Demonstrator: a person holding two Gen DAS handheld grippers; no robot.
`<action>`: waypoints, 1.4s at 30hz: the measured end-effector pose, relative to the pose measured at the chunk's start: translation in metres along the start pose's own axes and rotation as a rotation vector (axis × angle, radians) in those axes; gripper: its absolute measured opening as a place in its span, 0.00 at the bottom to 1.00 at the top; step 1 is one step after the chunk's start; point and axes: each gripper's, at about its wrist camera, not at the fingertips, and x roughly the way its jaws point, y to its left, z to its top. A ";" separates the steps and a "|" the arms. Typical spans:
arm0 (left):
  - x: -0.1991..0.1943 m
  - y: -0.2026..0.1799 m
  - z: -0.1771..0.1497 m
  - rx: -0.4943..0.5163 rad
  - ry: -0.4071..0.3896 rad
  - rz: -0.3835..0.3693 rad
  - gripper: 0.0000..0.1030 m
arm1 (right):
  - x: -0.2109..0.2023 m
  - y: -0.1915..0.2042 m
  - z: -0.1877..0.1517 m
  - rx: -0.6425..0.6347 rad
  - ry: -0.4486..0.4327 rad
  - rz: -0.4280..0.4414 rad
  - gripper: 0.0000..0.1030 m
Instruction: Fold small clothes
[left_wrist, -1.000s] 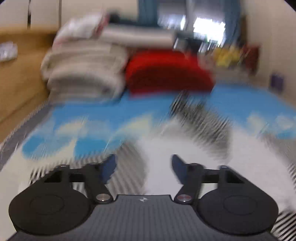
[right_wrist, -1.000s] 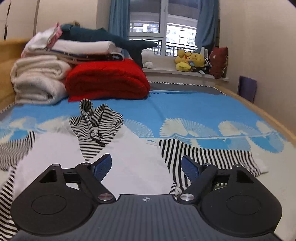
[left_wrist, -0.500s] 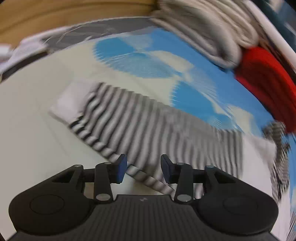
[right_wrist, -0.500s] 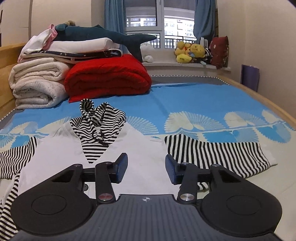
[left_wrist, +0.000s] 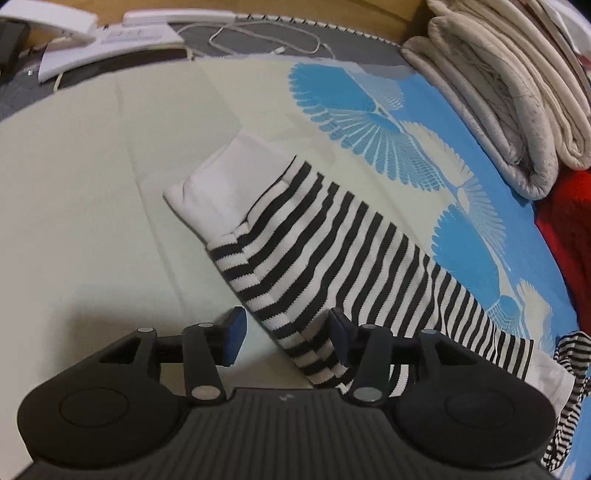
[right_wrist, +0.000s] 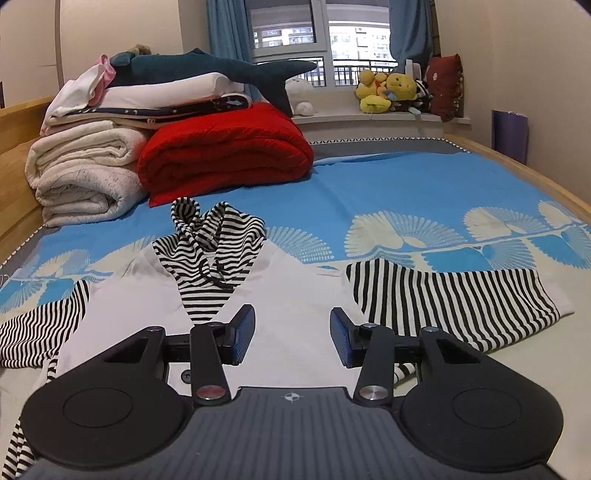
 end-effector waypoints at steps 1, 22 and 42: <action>0.002 0.001 0.000 -0.007 0.003 -0.001 0.52 | 0.000 0.000 0.000 -0.002 0.003 0.001 0.45; -0.162 -0.196 -0.156 0.730 0.003 -0.870 0.28 | -0.006 0.005 0.000 0.041 0.047 0.015 0.22; -0.085 -0.188 -0.147 0.649 0.101 -0.382 0.41 | 0.051 0.045 -0.006 0.201 0.197 0.187 0.29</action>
